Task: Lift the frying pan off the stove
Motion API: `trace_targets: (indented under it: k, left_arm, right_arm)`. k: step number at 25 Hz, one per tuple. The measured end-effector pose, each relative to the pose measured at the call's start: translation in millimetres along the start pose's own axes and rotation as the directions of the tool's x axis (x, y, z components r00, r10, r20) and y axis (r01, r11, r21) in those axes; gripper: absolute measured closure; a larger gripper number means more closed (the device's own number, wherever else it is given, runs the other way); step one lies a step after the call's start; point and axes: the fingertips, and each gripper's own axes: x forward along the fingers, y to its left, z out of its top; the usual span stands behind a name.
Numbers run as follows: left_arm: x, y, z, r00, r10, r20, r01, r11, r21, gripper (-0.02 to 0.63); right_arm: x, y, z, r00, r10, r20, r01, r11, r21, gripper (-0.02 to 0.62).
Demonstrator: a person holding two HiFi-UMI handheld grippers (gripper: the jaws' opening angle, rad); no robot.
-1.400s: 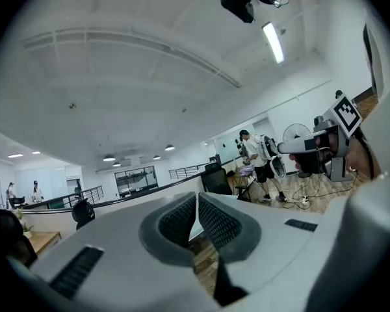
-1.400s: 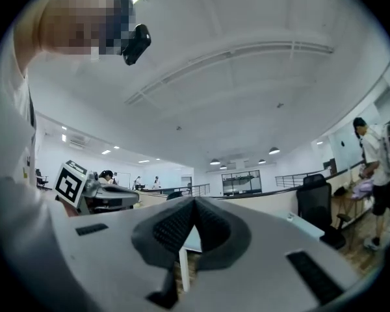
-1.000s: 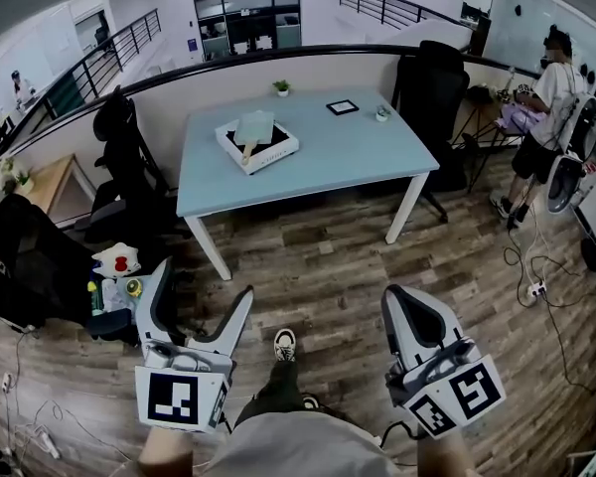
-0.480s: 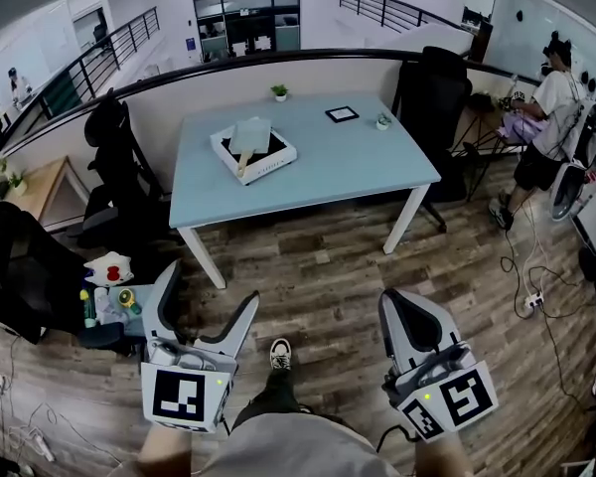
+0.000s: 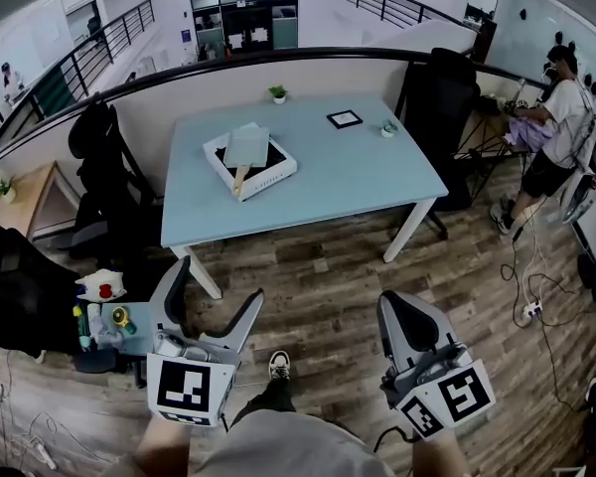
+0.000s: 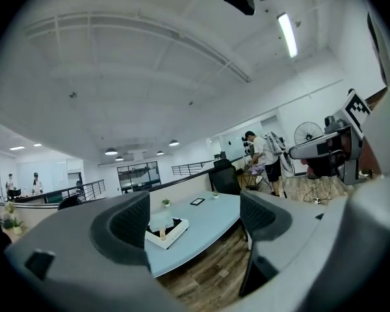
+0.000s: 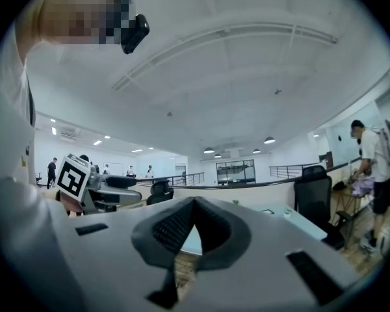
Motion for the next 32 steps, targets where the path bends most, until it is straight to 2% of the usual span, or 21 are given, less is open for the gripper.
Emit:
trace_targets:
  k: [12, 17, 25, 32]
  left_arm:
    - [128, 95, -19, 0.999, -0.02, -0.042, 0.02, 1.0, 0.002, 0.189]
    - [165, 127, -27, 0.999, -0.032, -0.04, 0.032, 0.999, -0.014, 0.189]
    - [184, 160, -46, 0.998, -0.027, -0.048, 0.026, 0.999, -0.033, 0.189]
    - [208, 172, -57, 0.998, -0.025, -0.061, 0.023, 0.999, -0.026, 0.189]
  right_arm:
    - [157, -38, -4, 0.999, 0.009, -0.048, -0.008, 1.0, 0.028, 0.592]
    - [209, -44, -7, 0.998, 0.009, -0.056, -0.008, 1.0, 0.027, 0.592]
    - [250, -41, -17, 0.997, 0.021, -0.078, -0.019, 0.999, 0.028, 0.592]
    - [275, -59, -29, 0.995, 0.011, -0.095, -0.008, 1.0, 0.03, 0.592]
